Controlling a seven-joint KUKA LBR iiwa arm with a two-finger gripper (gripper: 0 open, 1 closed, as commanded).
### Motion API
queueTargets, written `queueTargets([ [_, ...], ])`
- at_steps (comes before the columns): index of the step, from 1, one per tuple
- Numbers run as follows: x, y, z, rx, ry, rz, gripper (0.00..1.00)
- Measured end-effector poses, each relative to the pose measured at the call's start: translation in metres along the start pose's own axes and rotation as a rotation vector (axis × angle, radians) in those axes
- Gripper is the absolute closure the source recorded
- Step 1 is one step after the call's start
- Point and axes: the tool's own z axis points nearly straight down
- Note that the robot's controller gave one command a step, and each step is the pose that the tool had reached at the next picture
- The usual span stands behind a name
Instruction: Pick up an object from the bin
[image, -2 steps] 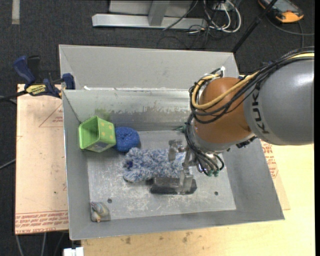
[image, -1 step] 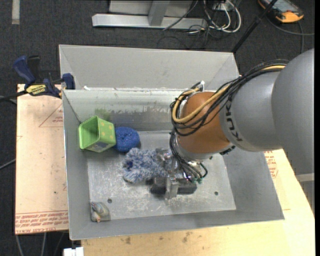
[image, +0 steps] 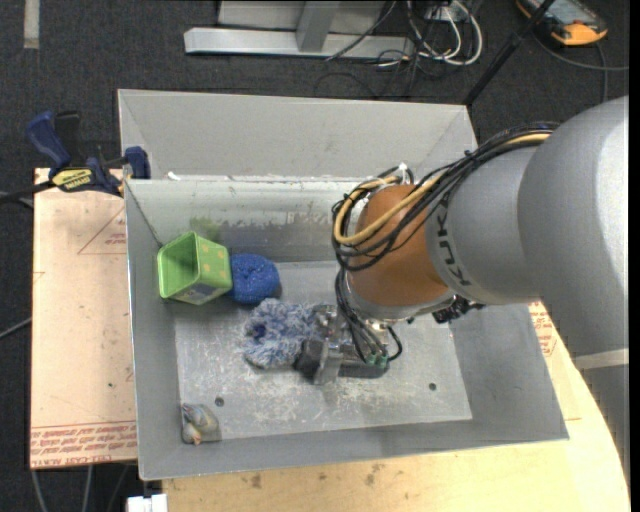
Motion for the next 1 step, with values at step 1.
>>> queueTargets([
  [1,0.0,0.0,0.0,0.0,0.0,0.0,1.0],
])
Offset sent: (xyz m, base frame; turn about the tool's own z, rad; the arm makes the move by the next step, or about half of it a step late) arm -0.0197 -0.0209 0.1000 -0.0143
